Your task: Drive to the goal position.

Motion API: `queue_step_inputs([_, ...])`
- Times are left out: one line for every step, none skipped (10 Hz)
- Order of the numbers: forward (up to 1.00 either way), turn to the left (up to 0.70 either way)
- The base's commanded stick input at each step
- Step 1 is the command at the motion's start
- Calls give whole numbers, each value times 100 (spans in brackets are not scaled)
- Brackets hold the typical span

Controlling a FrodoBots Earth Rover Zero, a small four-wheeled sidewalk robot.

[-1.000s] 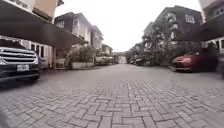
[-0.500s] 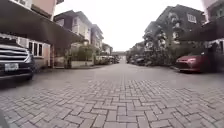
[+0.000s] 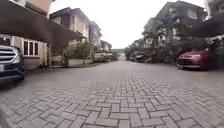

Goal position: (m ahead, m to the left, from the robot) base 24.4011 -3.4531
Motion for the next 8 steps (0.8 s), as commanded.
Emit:
queue_step_inputs([70, 0])
queue_step_inputs([70, 0])
queue_step_inputs([70, 0])
queue_step_inputs([70, 0])
queue_step_inputs([70, 0])
queue_step_inputs([70, 0])
queue_step_inputs([70, 0])
queue_step_inputs([70, 0])
